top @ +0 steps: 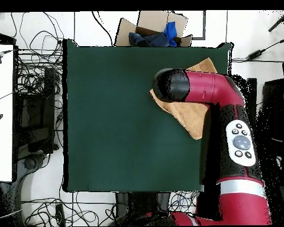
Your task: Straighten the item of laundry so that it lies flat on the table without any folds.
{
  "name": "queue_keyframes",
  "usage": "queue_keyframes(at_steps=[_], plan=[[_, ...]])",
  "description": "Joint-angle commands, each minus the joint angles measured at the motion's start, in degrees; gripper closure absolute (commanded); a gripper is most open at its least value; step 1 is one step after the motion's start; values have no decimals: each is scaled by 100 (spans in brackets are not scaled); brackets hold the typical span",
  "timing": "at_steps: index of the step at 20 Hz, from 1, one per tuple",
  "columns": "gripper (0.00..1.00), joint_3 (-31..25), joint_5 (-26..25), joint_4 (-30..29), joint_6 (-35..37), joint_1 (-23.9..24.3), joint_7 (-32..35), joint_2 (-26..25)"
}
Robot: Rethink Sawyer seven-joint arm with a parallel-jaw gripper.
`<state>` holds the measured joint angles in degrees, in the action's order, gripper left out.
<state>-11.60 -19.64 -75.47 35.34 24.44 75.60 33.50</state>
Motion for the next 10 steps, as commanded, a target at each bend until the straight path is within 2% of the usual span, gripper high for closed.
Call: queue_keyframes(at_steps=[1, 4, 10], plan=[[0, 210, 81, -1407, -901, 166, 1503, -113], [0, 212, 45, -1755, -1275, 258, 1430, -31], [0, 393, 3, -2090, -1767, 206, 1437, -13]])
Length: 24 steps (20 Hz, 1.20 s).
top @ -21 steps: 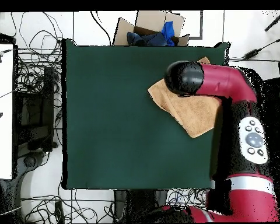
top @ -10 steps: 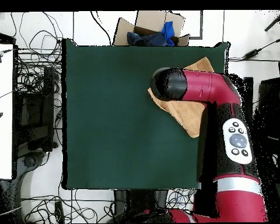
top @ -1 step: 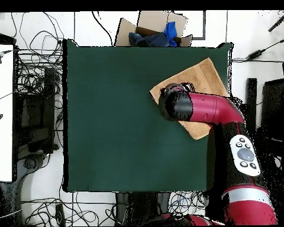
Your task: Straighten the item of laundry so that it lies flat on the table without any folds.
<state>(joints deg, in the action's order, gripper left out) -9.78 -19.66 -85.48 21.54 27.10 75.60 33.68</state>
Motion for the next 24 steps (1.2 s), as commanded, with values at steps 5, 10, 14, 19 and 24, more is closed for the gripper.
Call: queue_keyframes(at_steps=[5, 10, 14, 19, 24], plan=[[0, 405, 32, -1294, -662, -145, 1444, -15], [0, 546, 42, -1381, -907, -227, 1438, -83], [0, 638, 55, -1354, -1052, -296, 1424, -180], [0, 495, 96, -1344, -1089, -116, 1251, -234], [0, 340, 77, -1410, -1011, 75, 1062, -155]])
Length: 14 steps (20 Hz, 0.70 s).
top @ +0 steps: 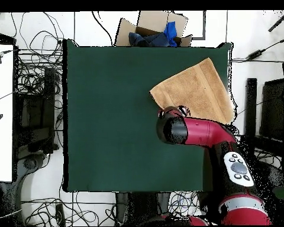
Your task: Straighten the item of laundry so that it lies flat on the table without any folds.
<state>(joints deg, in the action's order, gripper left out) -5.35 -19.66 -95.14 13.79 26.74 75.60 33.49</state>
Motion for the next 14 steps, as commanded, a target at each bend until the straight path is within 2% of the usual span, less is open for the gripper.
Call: queue_keyframes(at_steps=[1, 5, 10, 14], plan=[[0, -114, 69, -447, -237, 124, 1051, -133], [0, -278, -4, -566, -259, 325, 907, -57], [0, -683, -36, -951, -101, 865, 611, 237], [0, -599, -99, -917, -118, 809, 661, 248]])
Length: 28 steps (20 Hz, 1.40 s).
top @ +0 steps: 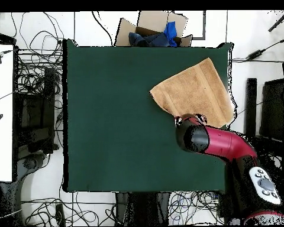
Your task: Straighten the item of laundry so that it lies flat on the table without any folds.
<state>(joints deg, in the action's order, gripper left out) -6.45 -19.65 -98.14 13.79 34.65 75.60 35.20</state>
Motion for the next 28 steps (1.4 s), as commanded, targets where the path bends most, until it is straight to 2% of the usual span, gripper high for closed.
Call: queue_keyframes(at_steps=[1, 16, 28], plan=[[0, -468, -112, -609, -132, 0, 677, 73], [0, -105, -111, -437, -270, -341, 899, -23], [0, -184, -103, -419, -377, -246, 869, -97]])
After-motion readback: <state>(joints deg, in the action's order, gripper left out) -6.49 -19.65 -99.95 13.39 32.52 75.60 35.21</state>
